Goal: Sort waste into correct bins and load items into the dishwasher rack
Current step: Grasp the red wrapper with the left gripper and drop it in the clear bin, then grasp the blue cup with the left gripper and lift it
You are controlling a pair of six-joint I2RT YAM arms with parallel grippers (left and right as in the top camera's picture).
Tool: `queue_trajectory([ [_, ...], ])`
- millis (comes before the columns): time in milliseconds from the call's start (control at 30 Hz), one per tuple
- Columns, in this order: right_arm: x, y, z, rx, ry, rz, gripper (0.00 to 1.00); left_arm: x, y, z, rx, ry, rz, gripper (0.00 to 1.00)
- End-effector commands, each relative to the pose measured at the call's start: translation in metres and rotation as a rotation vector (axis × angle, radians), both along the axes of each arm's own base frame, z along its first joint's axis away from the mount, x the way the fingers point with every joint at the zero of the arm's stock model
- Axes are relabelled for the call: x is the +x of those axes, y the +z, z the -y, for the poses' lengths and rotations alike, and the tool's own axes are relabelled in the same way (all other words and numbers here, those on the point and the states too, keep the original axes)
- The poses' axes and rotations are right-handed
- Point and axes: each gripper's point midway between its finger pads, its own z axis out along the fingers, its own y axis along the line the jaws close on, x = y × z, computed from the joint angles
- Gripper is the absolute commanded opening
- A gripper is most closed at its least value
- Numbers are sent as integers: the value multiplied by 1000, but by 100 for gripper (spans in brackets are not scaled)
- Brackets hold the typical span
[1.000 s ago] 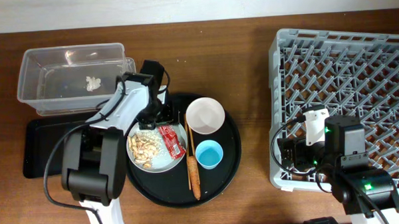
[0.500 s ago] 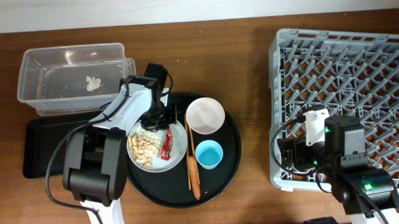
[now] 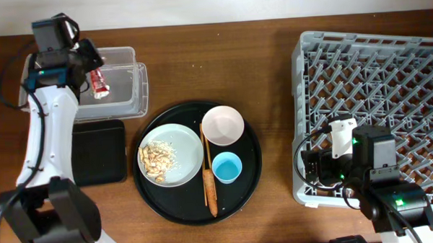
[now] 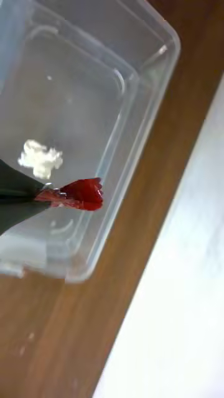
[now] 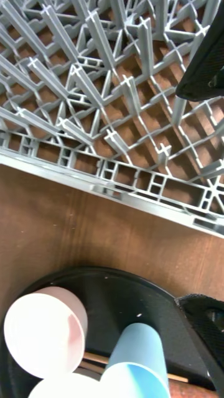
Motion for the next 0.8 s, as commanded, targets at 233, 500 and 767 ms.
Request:
queue_trajectory([
  [233, 1, 10, -9, 38, 27, 24, 98, -45, -14, 95, -148, -323, -184, 67],
  [500, -9, 17, 78, 25, -544, 0, 98, -217, -84, 241, -66, -706, -825, 73],
  [767, -44, -23, 101, 20, -679, -259, 99, -272, -153, 295, 34, -908, -872, 63],
])
